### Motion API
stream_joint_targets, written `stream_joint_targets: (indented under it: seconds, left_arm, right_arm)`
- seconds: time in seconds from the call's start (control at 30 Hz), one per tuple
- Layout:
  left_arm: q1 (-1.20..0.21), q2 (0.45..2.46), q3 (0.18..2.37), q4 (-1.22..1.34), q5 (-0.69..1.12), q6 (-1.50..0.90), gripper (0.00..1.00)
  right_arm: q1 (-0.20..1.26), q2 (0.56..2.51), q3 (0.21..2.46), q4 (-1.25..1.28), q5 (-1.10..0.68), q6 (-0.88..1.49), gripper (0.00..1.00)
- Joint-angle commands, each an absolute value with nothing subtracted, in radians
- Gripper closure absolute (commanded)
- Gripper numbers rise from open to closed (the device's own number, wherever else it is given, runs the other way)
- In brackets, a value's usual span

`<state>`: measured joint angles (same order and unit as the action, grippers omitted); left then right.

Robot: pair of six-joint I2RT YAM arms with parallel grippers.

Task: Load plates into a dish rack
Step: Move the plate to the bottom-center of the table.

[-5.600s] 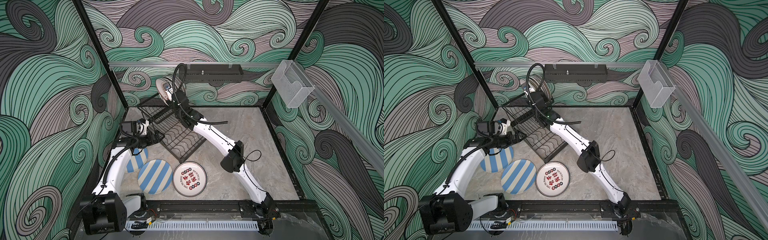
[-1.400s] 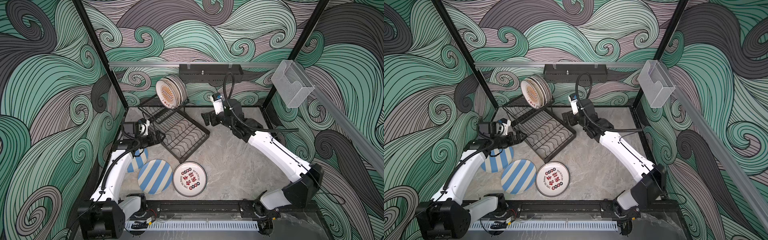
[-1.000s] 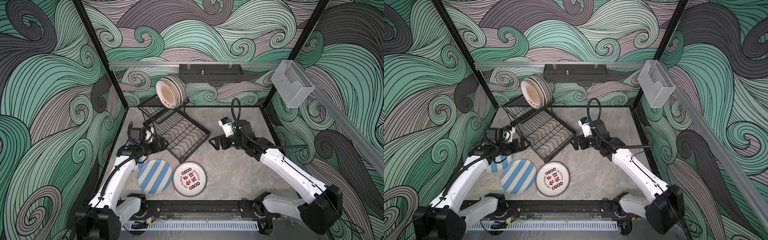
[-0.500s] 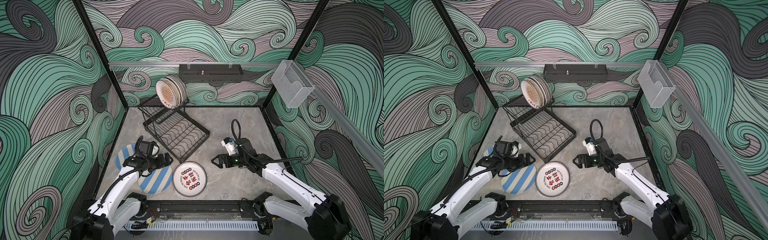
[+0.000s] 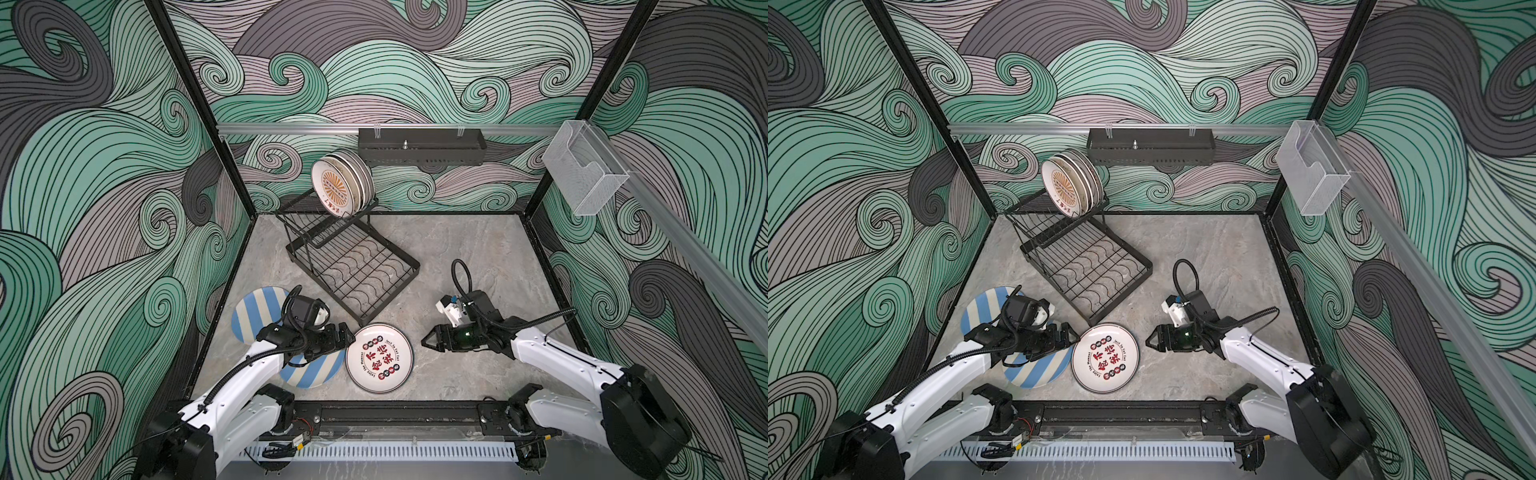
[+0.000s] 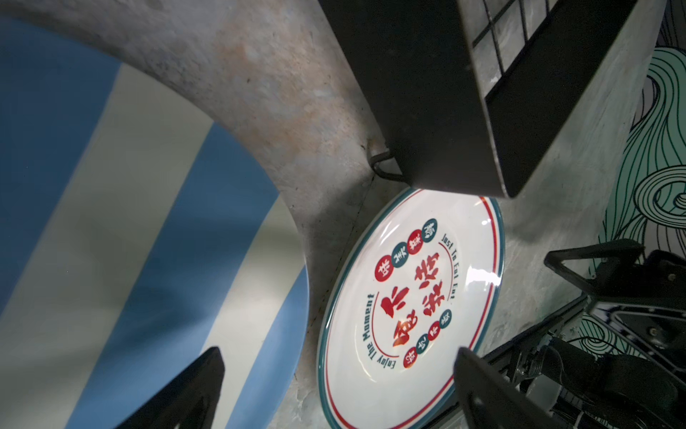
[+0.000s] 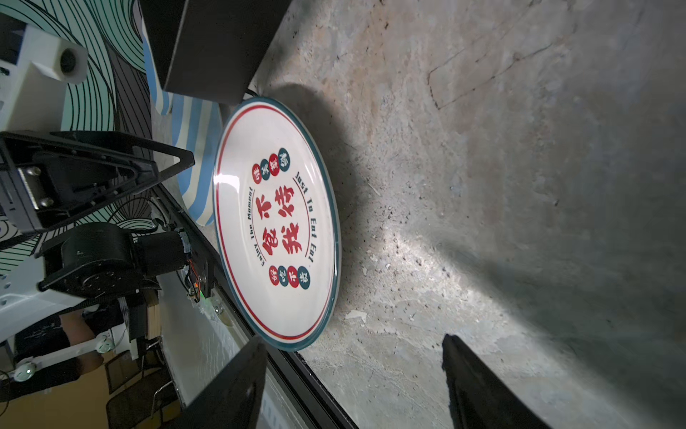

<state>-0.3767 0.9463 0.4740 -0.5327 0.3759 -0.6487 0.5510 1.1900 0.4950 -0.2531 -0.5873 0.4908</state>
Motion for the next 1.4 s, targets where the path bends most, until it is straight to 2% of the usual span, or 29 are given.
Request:
stream_joint_targets:
  seconds: [0.0, 0.4, 0.53, 0.93, 1.37]
  left_arm:
    - [-0.402, 0.978, 0.484, -0.467, 0.382, -0.683, 0.01]
    - [-0.455, 1.038, 0.474, -0.411, 0.399, -0.678, 0.01]
    - [-0.471, 1.050, 0.466, -0.393, 0.408, -0.680, 0.01]
    - [-0.502, 1.083, 0.465, -0.370, 0.430, -0.647, 0.01]
    - [-0.518, 1.156, 0.487, -0.357, 0.468, -0.597, 0.01]
  right_arm:
    - [0.574, 1.249, 0.493, -0.198, -0.619, 0.512, 0.28]
    - [0.649, 1.463, 0.540, -0.101, -0.647, 0.508, 0.37]
    - [0.658, 1.503, 0.546, -0.071, -0.654, 0.516, 0.35]
    - [0.660, 1.567, 0.543, -0.019, -0.647, 0.533, 0.47]
    - [0.661, 1.609, 0.556, 0.000, -0.637, 0.533, 0.53]
